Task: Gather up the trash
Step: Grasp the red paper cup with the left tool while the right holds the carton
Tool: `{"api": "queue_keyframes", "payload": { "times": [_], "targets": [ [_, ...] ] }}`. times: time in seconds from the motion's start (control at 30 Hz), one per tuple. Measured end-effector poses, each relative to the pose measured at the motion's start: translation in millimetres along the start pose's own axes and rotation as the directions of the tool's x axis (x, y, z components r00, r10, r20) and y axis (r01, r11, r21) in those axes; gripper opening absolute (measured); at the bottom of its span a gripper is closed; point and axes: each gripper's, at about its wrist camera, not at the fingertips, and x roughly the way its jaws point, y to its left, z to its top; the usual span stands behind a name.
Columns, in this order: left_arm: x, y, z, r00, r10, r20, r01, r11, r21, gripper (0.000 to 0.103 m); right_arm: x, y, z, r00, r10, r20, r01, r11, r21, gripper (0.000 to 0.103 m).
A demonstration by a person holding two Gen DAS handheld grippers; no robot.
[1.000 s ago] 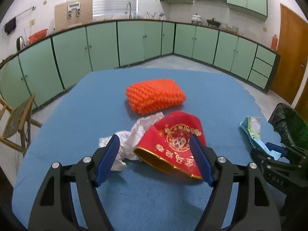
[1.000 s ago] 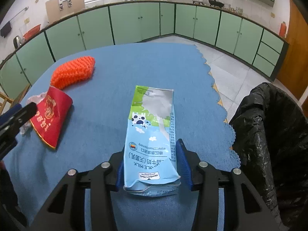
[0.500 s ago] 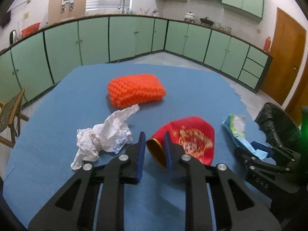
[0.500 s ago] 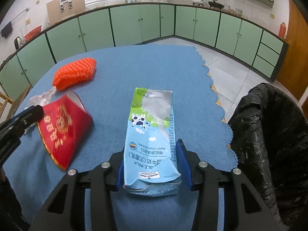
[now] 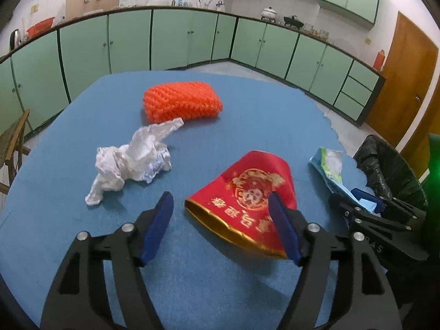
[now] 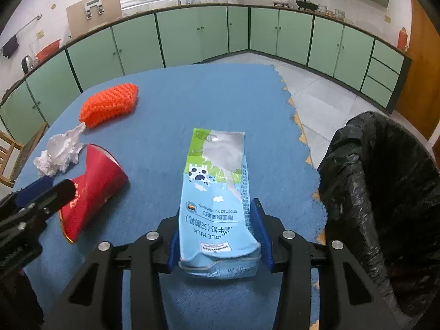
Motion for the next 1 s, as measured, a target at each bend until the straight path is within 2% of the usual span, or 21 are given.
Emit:
{"api": "queue_keyframes", "payload": {
  "times": [0.13, 0.27, 0.3, 0.33, 0.43, 0.5, 1.0],
  "targets": [
    [15.4, 5.4, -1.2, 0.998, -0.002, -0.058, 0.0, 0.999, -0.032, 0.079, 2.2, -0.5, -3.2, 1.0, 0.004, 0.001, -0.004, 1.0, -0.002, 0.045],
    [22.1, 8.1, -0.5, 0.997, -0.03, -0.067, 0.025, 0.997, -0.067, 0.081, 3.0, -0.8, -4.1, 1.0, 0.007, 0.004, -0.007, 1.0, -0.004, 0.045],
    [23.1, 8.3, -0.5, 0.997, -0.037, -0.066, 0.033, 0.997, -0.072, 0.076, 3.1, -0.5, -4.3, 1.0, 0.007, 0.006, -0.007, 1.0, -0.006, 0.045],
    [23.3, 8.4, -0.3, 0.997, -0.05, -0.063, 0.045, 0.996, -0.077, 0.062, 2.9, -0.6, -4.7, 1.0, 0.006, 0.007, -0.006, 1.0, -0.007, 0.045],
    [25.4, 5.5, 0.2, 0.995, -0.073, -0.066, 0.068, 0.995, -0.078, 0.033, 3.0, -0.6, -4.8, 1.0, 0.006, 0.009, -0.006, 1.0, -0.007, 0.045],
    [24.2, 3.9, -0.2, 0.995, -0.079, -0.057, 0.074, 0.993, -0.089, 0.022, 2.3, -0.8, -5.5, 1.0, 0.007, 0.01, -0.007, 1.0, -0.007, 0.045],
    [-22.7, -12.2, 17.3, 0.995, -0.03, 0.095, 0.033, 0.999, -0.027, 0.016, -27.4, -1.8, 13.4, 0.998, 0.038, 0.05, -0.039, 0.999, 0.003, 0.043]
  ]
}}
